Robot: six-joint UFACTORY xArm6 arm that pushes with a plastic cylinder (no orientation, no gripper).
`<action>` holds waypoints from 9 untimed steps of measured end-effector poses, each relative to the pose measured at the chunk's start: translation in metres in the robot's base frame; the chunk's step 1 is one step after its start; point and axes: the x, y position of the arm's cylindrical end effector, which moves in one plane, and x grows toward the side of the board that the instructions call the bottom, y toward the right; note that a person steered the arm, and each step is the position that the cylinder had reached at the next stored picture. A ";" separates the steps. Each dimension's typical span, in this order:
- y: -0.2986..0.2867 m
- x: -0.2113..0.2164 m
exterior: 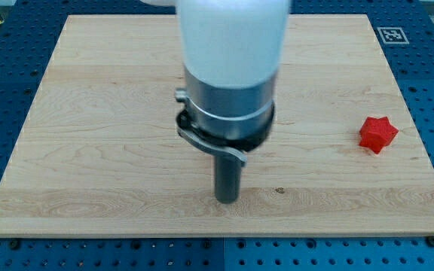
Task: Push the red circle closer to the green star and yellow heart
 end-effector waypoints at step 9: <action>0.007 -0.072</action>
